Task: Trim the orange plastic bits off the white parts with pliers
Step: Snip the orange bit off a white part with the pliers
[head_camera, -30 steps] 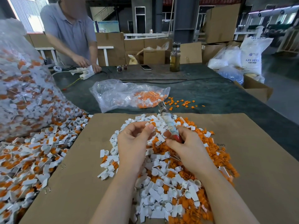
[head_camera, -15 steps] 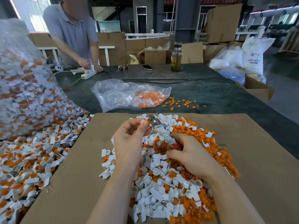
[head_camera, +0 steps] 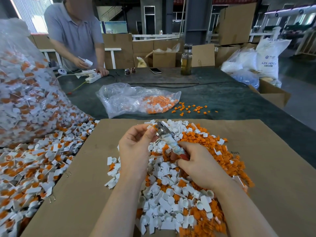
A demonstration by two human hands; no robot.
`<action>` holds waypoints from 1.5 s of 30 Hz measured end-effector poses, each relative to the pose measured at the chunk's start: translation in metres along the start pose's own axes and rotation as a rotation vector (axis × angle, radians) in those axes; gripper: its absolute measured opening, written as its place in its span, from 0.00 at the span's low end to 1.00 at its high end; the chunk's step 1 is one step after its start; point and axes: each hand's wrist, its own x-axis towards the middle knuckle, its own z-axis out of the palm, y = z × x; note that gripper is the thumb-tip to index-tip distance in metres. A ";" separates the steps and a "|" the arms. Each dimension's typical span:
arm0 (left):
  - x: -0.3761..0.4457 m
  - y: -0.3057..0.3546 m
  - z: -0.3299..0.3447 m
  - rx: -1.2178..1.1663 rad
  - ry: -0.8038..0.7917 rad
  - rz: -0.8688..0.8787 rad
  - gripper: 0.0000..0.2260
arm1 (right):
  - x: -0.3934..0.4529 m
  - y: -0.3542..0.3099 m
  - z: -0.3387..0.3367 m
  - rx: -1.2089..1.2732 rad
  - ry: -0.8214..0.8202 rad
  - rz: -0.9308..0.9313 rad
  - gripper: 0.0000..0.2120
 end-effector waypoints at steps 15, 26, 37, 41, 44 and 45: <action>0.005 0.003 -0.004 -0.076 0.034 -0.107 0.02 | 0.006 0.008 0.009 -0.122 0.075 -0.016 0.07; 0.033 0.022 -0.065 -0.627 0.758 -0.422 0.07 | 0.003 0.016 0.005 -0.457 0.328 -0.008 0.20; 0.036 0.022 -0.072 -0.754 0.753 -0.391 0.14 | 0.008 0.023 0.006 -0.521 0.459 0.249 0.08; 0.032 0.018 -0.059 -0.060 0.479 -0.444 0.09 | 0.010 0.023 0.006 -0.533 0.434 0.289 0.04; 0.021 0.010 -0.039 0.481 0.103 -0.262 0.06 | 0.011 0.024 0.007 -0.551 0.420 0.320 0.05; 0.019 0.005 -0.033 0.621 -0.016 -0.199 0.06 | 0.011 0.025 0.007 -0.565 0.415 0.336 0.06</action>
